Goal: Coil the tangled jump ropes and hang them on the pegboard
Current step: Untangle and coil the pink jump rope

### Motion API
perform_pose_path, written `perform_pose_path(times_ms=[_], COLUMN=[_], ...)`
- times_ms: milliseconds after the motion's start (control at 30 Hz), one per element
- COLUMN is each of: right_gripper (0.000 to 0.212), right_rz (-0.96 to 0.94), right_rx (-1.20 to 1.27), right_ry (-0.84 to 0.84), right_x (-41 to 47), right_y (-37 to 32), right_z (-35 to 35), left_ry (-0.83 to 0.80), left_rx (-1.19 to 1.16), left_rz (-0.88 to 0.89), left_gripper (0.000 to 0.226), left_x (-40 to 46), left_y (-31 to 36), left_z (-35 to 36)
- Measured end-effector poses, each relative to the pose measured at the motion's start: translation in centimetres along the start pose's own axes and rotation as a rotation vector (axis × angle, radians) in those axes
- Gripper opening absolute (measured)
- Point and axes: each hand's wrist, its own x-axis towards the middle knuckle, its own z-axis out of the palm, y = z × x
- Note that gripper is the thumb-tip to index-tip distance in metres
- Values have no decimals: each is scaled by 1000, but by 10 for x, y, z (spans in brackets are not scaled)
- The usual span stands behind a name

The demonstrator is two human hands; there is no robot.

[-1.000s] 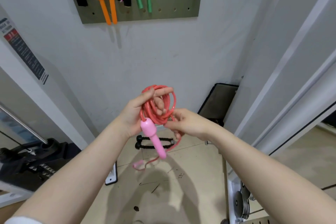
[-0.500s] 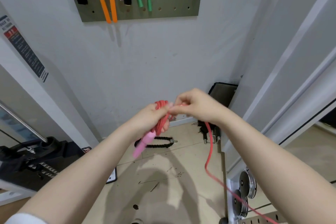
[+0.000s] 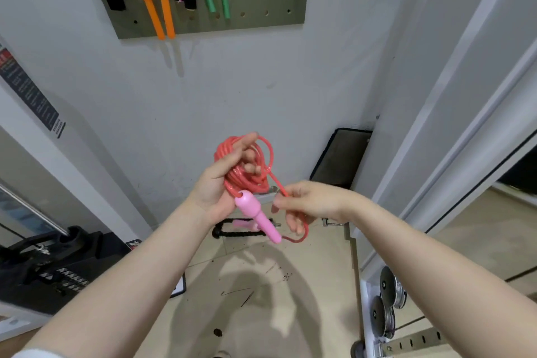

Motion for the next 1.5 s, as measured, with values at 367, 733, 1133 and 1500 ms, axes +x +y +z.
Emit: perform_pose_path(times_ms=[367, 733, 1133, 1500], right_gripper=[10, 38, 34, 87], right_rz=[-221, -299, -30, -354], right_rx=[-437, 65, -740, -757], right_ry=[33, 445, -10, 467], right_x=[-10, 6, 1, -16], right_y=[-39, 13, 12, -20], right_z=[12, -14, 27, 3], left_ry=[414, -659, 376, -103], left_rx=[811, 110, 546, 1012], left_rz=[63, -403, 54, -491], left_gripper=[28, 57, 19, 59], left_x=[15, -7, 13, -4], left_y=[-23, -15, -23, -1], left_z=[-38, -12, -12, 1])
